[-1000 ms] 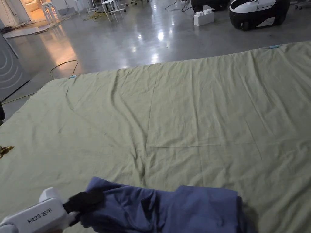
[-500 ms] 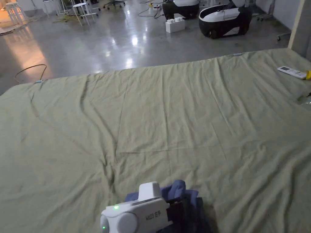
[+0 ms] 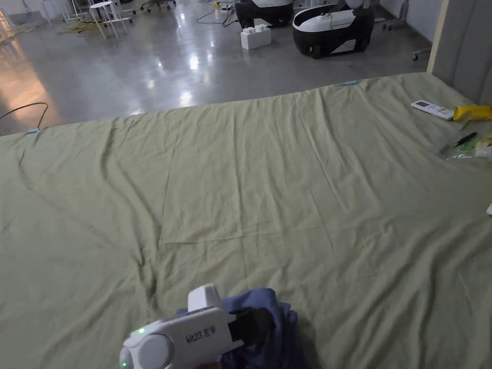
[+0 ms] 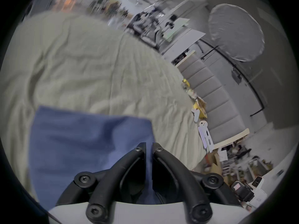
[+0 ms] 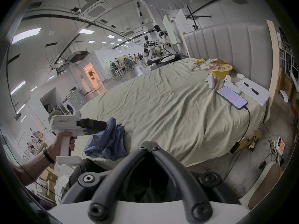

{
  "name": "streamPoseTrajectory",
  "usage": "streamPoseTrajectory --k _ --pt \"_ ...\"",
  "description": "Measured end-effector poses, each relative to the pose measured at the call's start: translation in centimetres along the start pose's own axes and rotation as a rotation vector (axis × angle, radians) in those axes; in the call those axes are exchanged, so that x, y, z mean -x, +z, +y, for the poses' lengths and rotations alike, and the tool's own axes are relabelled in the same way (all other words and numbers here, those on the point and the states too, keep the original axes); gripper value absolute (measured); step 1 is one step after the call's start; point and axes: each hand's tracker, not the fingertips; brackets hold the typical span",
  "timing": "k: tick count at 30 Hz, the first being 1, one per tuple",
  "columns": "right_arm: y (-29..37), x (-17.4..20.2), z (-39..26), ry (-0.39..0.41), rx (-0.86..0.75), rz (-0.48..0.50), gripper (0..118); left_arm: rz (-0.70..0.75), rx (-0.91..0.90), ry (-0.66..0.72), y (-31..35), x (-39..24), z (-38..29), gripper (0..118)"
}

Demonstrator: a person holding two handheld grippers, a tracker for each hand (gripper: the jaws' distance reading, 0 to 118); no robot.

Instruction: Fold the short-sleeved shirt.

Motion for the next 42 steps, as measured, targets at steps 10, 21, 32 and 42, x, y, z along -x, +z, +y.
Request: streamPoseTrajectory --k 10,21,32,42 --pt "-4.4 4.6 2.3 0.14 0.093 0.121 0 -0.034 -0.031 -0.106 0.7 -2.1 -2.0 4" --pt "-28.2 14.1 4.3 0.334 0.583 0.168 0 0.126 -0.193 -0.088 12.7 4.2 1.5 10" --pt "-31.0 13.7 1.6 0.4 0.714 0.05 0 -0.163 -0.016 0.344 8.5 15.3 3.3 102" --pt "-30.7 12.1 1.7 0.271 0.714 0.072 0 -0.113 0.221 0.121 4.4 10.8 3.1 32"
